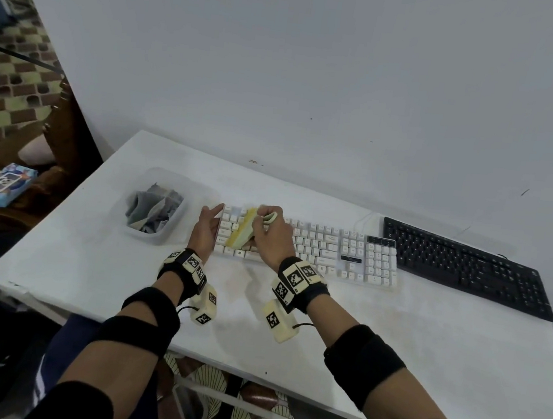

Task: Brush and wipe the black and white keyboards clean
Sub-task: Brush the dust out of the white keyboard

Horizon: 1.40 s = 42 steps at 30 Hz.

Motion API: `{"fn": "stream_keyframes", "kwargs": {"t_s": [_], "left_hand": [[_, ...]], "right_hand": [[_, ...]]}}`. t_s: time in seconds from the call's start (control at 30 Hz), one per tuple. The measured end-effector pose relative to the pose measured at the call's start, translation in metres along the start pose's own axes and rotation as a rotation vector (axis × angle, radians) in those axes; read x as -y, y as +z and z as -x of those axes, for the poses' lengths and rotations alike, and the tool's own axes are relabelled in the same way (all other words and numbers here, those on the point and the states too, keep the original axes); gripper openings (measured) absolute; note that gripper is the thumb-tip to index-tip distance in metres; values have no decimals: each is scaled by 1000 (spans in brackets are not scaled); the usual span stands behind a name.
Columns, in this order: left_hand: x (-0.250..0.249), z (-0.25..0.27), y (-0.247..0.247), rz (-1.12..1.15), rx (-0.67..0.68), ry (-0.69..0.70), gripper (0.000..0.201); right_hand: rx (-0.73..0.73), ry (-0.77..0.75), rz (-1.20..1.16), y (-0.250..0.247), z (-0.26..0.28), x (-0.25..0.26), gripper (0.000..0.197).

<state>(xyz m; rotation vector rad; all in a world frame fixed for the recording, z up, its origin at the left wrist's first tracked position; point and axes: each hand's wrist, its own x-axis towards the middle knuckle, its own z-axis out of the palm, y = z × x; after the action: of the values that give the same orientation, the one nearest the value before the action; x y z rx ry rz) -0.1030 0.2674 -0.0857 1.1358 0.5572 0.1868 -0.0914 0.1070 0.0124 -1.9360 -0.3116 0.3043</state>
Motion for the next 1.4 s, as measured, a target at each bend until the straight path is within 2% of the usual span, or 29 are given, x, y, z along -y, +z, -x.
{"fn": "stream_keyframes", "kwargs": {"t_s": [0.17,0.3,0.37,0.5,0.6,0.67,0.8,0.9,1.03,1.23,1.4], "left_hand": [[1,-2,-3,26,-9,-27,66],[0,-3,-4,25,10,-21,71],[0,-2,-5,22,12,-17,72],[0,-2,-4,40,14,-20,72],[-1,-2,-4,48,12,-26,71],[0,-3,-5,47,17,-27,72],[3,-5,-6,8,33,-10,75],[3,-5,-6,-6,23,-23,74],[5,-8,-8,18,17,-32,74],[2,-4,-5,-25,25,-24,74],[5,-6,-7,-19,7,-18,72]], "right_hand": [[94,59,-26,-13,1,3,7],[-26,19,-78,-28,-12,13,7],[-32,-39,-49,-23,-15,12,9],[112,-68,86,-8,-9,1,9],[186,-5,35,-12,-7,2,7],[145,-2,1,-19,-12,6,7],[40,-109,18,-20,-23,10,15],[116,-111,110,-5,-18,0,13],[220,-48,95,-6,-15,4,5],[81,-160,136,-8,-29,12,6],[172,-68,125,1,-24,9,7]]}}
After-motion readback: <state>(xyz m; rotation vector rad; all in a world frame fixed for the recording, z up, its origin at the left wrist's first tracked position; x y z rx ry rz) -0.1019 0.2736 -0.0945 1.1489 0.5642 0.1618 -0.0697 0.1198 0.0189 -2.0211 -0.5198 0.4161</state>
